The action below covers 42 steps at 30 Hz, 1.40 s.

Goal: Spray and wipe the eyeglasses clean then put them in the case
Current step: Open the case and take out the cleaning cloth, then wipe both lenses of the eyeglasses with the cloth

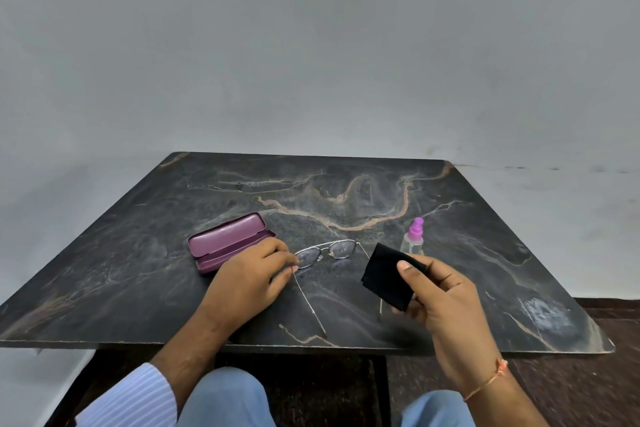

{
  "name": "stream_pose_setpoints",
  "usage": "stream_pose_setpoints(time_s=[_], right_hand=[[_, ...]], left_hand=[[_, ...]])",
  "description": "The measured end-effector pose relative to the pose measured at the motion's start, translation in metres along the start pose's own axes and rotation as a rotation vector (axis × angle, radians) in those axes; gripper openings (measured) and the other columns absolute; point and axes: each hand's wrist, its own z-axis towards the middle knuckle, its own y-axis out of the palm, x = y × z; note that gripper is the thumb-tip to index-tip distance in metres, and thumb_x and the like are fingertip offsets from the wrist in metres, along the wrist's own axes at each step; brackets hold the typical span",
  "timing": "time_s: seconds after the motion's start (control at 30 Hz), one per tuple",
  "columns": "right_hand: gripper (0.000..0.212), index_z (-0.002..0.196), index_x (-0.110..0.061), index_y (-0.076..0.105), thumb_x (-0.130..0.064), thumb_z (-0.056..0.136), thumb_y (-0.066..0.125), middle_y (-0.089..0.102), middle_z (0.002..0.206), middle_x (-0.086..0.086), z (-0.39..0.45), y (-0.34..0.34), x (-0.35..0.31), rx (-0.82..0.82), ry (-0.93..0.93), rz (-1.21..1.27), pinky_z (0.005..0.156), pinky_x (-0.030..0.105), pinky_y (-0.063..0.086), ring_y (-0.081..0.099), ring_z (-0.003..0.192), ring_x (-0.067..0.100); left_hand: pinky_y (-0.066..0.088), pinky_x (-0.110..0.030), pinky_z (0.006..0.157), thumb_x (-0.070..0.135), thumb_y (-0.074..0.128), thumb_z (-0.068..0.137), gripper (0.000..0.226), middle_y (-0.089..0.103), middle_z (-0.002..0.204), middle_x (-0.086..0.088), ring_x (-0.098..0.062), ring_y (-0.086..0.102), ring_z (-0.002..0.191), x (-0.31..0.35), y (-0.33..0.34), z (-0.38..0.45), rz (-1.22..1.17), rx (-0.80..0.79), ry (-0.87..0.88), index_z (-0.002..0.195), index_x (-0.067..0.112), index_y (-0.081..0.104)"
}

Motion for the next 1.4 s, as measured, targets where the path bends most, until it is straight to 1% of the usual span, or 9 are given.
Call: stream_pose_setpoints(time_s=[0.1,0.4,0.63,0.73,0.87,0.97,1.1,1.3,1.4], right_hand=[[0.013,0.105,-0.011,0.081,-0.013,0.098,0.071,0.081,0.100,0.017,-0.002,-0.002,-0.003,-0.001,-0.008,-0.006,0.077,0.048,0.059,0.076,0.085,0.031],[0.014,0.102,-0.014,0.083,-0.015,0.096,0.071,0.081,0.101,0.018,-0.020,0.004,-0.005,-0.045,0.033,0.002,0.067,0.040,0.060,0.077,0.086,0.029],[0.013,0.097,-0.011,0.083,-0.012,0.100,0.070,0.081,0.088,0.015,-0.017,0.012,0.012,-0.113,0.200,-0.134,0.058,0.034,0.060,0.078,0.075,0.021],[0.016,0.097,-0.008,0.082,-0.014,0.102,0.068,0.080,0.086,0.015,-0.005,0.023,0.023,-0.076,0.273,-0.117,0.059,0.035,0.062,0.076,0.072,0.021],[0.026,0.107,0.001,0.076,-0.023,0.105,0.065,0.077,0.087,0.020,0.019,0.041,0.027,-0.047,0.318,0.043,0.062,0.035,0.066,0.073,0.076,0.028],[0.030,0.113,-0.001,0.075,-0.029,0.103,0.066,0.076,0.102,0.025,0.036,0.055,0.025,-0.090,0.317,0.194,0.073,0.039,0.066,0.072,0.085,0.030],[0.030,0.115,-0.006,0.077,-0.027,0.095,0.072,0.075,0.116,0.025,0.048,0.062,0.021,-0.181,0.274,0.333,0.073,0.037,0.066,0.071,0.093,0.034],[0.027,0.109,-0.001,0.080,-0.017,0.088,0.073,0.078,0.114,0.026,0.057,0.061,0.026,-0.238,0.240,0.360,0.078,0.037,0.067,0.078,0.091,0.025],[0.027,0.109,0.002,0.079,-0.015,0.089,0.073,0.077,0.114,0.027,0.059,0.062,0.030,-0.223,0.231,0.350,0.077,0.036,0.067,0.078,0.091,0.025]], left_hand=[[0.059,-0.024,0.064,0.028,0.082,0.097,0.008,0.073,0.104,0.012,-0.007,0.071,0.083,0.000,0.001,0.004,0.013,0.013,0.045,0.103,0.022,0.080],[0.046,-0.027,0.051,0.036,0.062,0.109,0.028,0.057,0.084,0.007,-0.015,0.055,0.063,0.003,0.009,0.020,0.041,0.119,-0.045,0.089,0.017,0.060],[0.046,-0.031,0.060,0.031,0.063,0.107,0.024,0.055,0.080,0.008,-0.012,0.050,0.064,0.007,0.008,0.025,-0.171,0.233,-0.212,0.090,0.016,0.057],[0.047,-0.033,0.060,0.027,0.063,0.106,0.019,0.060,0.081,-0.001,-0.022,0.056,0.064,0.009,0.006,0.025,-0.287,0.344,-0.262,0.092,0.016,0.057],[0.059,-0.049,0.063,0.036,0.061,0.109,0.020,0.066,0.090,0.000,-0.030,0.066,0.070,0.006,0.010,0.022,-0.443,0.441,-0.336,0.094,0.024,0.058],[0.061,-0.056,0.062,0.043,0.060,0.107,0.021,0.068,0.091,-0.001,-0.033,0.069,0.071,0.002,0.014,0.016,-0.482,0.442,-0.334,0.095,0.026,0.060],[0.061,-0.057,0.063,0.046,0.060,0.107,0.016,0.069,0.090,0.001,-0.030,0.070,0.071,0.000,0.015,0.013,-0.505,0.416,-0.338,0.096,0.034,0.059],[0.064,-0.052,0.065,0.038,0.060,0.107,0.015,0.069,0.090,0.004,-0.022,0.071,0.074,0.004,0.015,0.016,-0.571,0.288,-0.359,0.117,0.033,0.069],[0.065,-0.047,0.068,0.033,0.055,0.109,0.030,0.064,0.104,0.023,-0.010,0.072,0.085,0.004,0.012,0.019,-0.556,0.239,-0.338,0.118,0.010,0.072]])
